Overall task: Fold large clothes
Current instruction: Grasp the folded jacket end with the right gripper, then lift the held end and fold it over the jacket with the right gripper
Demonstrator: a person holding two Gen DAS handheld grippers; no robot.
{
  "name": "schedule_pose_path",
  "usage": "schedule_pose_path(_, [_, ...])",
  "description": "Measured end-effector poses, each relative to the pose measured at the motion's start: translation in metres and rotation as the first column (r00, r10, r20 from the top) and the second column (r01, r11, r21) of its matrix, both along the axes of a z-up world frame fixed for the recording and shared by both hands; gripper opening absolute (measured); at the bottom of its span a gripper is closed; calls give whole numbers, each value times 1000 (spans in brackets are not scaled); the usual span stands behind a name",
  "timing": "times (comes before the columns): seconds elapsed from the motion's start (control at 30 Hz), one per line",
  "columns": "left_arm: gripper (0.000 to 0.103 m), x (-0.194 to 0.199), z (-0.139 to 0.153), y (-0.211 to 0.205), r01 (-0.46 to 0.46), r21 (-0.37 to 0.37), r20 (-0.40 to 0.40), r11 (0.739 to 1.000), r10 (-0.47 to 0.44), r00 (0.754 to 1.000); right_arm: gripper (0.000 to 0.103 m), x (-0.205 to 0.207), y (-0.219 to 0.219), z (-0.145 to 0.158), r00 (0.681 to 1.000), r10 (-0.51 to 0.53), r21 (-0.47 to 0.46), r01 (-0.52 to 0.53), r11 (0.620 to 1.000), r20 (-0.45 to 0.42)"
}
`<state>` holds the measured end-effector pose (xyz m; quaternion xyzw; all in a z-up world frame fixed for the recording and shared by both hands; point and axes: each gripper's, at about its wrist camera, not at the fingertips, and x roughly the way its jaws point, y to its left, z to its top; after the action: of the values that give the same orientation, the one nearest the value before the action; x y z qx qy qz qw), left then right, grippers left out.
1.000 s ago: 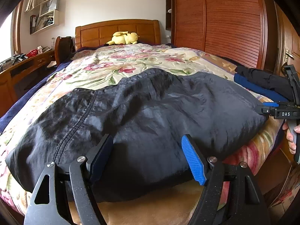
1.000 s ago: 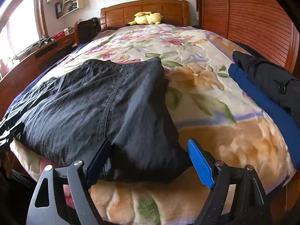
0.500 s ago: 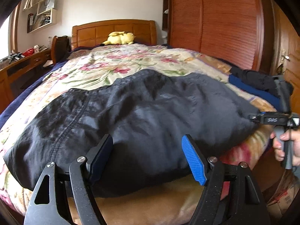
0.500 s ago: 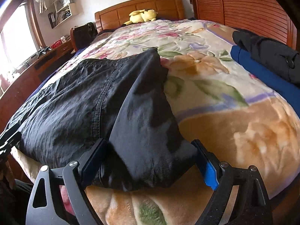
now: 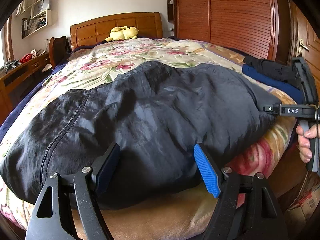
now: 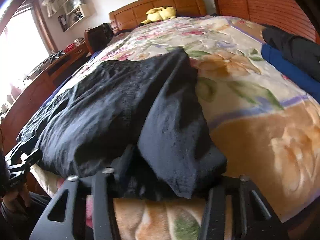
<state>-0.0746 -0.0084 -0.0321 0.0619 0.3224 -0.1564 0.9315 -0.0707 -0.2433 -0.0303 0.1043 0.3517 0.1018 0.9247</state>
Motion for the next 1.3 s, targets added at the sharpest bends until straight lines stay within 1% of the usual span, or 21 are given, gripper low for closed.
schedule_pose_path(0.03, [77, 0, -1, 0, 0, 1, -3, 1000, 0, 1000, 30, -1, 3, 2, 1000, 4, -16, -4, 1000, 9])
schedule_pose_path(0.1, [77, 1, -2, 0, 2, 4, -9, 1000, -1, 1000, 19, -3, 4, 8, 1000, 18, -45, -17, 999, 24])
schedule_pose_path(0.17, [77, 1, -2, -1, 3, 11, -13, 1000, -3, 1000, 16, -3, 1, 16, 999, 25, -29, -24, 999, 30])
schedule_pose_path(0.23, [77, 0, -2, -2, 5, 15, -17, 1000, -4, 1000, 14, -5, -1, 29, 998, 31, -15, -30, 999, 60])
schedule_pose_path(0.3, [77, 0, -2, -1, 8, 12, -22, 1000, -7, 1000, 13, -8, 2, 45, 994, 41, -19, -39, 999, 98])
schedule_pose_path(0.4, [77, -2, 2, 2, 11, 1, -25, 1000, -11, 1000, 13, -12, 15, 69, 987, 63, -53, -55, 997, 149])
schedule_pose_path(0.57, [77, -13, 14, 12, 17, -23, -2, 1000, -17, 1000, 12, -13, 38, 97, 974, 101, -96, -83, 992, 202])
schedule_pose_path(0.67, [77, -23, 24, 30, 2, -43, 21, 999, -2, 1000, 11, -15, 50, 108, 966, 129, -122, -104, 987, 224])
schedule_pose_path(0.77, [77, -36, 36, 56, -19, -84, 50, 996, 23, 998, 11, -18, 65, 117, 957, 161, -149, -127, 981, 242])
schedule_pose_path(0.87, [77, -45, 44, 85, -60, -113, 72, 992, 68, 995, 11, -16, 81, 122, 946, 196, -171, -155, 973, 258])
schedule_pose_path(0.97, [77, -54, 48, 115, -122, -143, 99, 982, 137, 986, 10, -14, 101, 128, 935, 233, -192, -184, 964, 269])
schedule_pose_path(1.0, [77, -56, 49, 127, -147, -152, 95, 977, 163, 982, 10, -9, 107, 128, 931, 246, -204, -194, 960, 272])
schedule_pose_path(1.1, [77, -61, 54, 147, -192, -166, 109, 967, 211, 971, 10, -5, 129, 132, 915, 289, -236, -225, 945, 282])
schedule_pose_path(1.3, [77, -79, 62, 179, -246, -206, 146, 947, 279, 949, 10, -1, 185, 141, 873, 387, -284, -306, 909, 297])
